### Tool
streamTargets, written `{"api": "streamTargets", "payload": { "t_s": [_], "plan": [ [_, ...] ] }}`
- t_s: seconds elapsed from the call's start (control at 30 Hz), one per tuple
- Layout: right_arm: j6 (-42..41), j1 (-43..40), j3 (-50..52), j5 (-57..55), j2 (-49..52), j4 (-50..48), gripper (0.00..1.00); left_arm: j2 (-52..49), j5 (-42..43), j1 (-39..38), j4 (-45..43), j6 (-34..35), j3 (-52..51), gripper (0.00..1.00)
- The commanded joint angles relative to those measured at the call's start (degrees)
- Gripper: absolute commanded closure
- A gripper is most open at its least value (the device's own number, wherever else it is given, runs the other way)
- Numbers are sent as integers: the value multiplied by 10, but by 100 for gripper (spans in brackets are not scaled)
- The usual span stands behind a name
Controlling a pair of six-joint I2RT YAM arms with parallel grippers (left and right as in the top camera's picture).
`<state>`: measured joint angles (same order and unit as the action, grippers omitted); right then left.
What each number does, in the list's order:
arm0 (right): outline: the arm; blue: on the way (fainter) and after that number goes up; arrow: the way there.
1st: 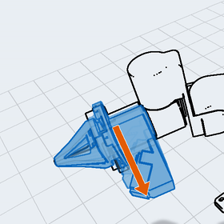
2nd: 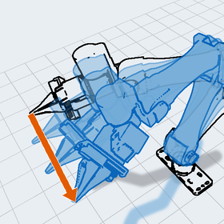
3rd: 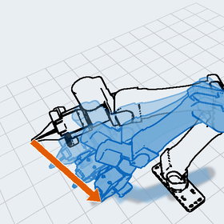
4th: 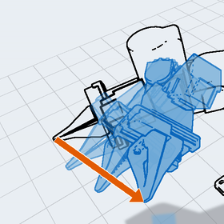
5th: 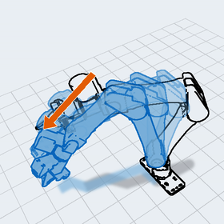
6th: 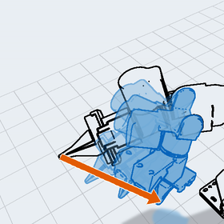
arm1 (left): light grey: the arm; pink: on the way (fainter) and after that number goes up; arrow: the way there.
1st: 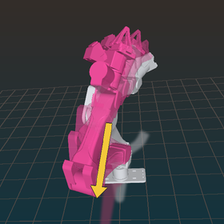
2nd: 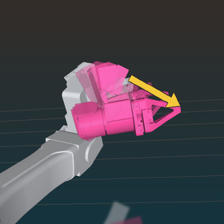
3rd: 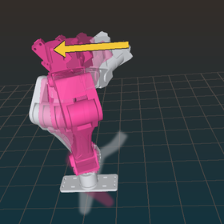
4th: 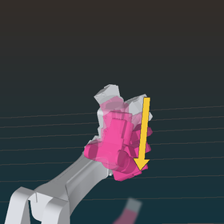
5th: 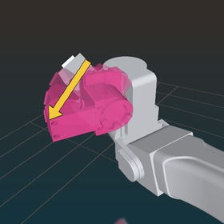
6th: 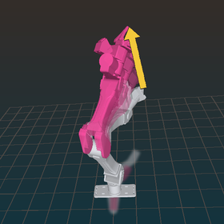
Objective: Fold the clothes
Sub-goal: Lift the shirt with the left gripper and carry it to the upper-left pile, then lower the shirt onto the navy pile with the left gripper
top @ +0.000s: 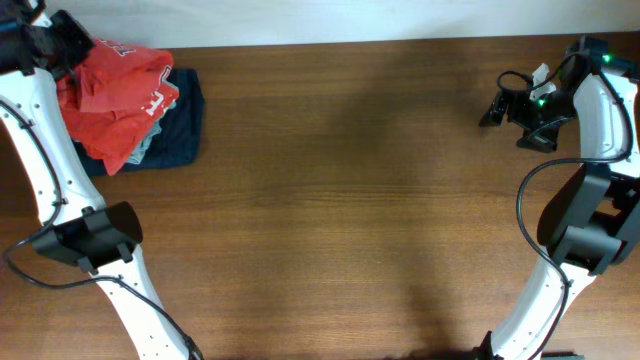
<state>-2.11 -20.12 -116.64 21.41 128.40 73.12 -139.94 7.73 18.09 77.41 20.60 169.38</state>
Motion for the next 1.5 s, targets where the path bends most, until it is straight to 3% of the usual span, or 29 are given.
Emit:
{"api": "streamTargets", "payload": {
  "t_s": [0.0,0.2,0.4,0.57,0.73,1.03,1.47],
  "plan": [
    [3,-2,-7,-7,-16,2,1,5,17,-7,13,-12,4,100],
    [3,-2,-7,-7,-16,2,1,2,-10,-8,-4,-74,6,100],
    [3,-2,-7,-7,-16,2,1,24,47,-12,-40,-83,7,100],
    [3,-2,-7,-7,-16,2,1,40,12,-8,-25,-93,7,100],
    [3,-2,-7,-7,-16,2,1,44,10,-7,-17,-148,7,100],
    [3,-2,-7,-7,-16,2,1,67,10,-7,-59,-148,7,100],
    [3,-2,-7,-7,-16,2,1,65,-7,2,-24,-123,-22,100]
  ]
}}
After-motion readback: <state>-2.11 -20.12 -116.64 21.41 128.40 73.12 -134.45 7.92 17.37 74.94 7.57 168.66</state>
